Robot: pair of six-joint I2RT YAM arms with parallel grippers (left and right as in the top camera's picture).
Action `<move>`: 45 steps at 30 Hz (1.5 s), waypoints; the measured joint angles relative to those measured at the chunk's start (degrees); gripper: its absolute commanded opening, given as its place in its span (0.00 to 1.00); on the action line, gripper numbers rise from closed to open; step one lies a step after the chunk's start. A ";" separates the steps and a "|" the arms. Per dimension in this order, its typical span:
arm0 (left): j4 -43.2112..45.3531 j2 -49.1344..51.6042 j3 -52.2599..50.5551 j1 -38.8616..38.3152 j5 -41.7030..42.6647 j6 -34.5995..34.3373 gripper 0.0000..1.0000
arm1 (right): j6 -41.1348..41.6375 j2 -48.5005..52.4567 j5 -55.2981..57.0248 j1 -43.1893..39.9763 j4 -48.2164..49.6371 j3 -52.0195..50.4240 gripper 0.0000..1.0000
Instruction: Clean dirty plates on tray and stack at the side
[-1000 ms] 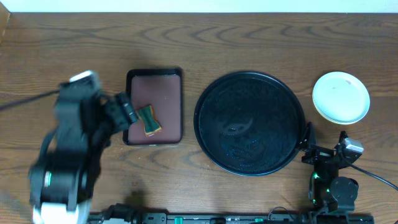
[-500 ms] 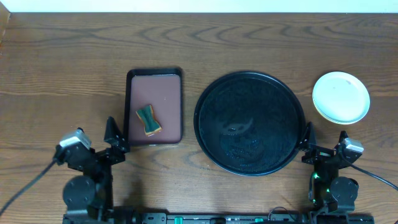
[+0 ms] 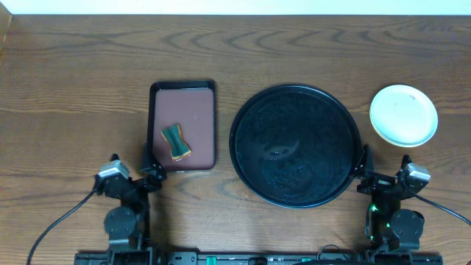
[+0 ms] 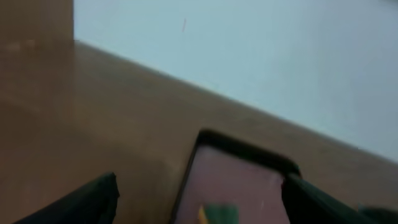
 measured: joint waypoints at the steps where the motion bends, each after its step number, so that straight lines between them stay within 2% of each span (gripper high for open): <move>1: -0.13 0.20 -0.13 0.00 0.44 -0.02 0.85 | 0.00 0.00 -0.02 0.00 -0.04 -0.02 0.99; 45: -2.34 -0.04 0.42 0.00 1.92 0.00 0.85 | 0.00 0.00 0.00 0.00 0.04 -0.02 0.99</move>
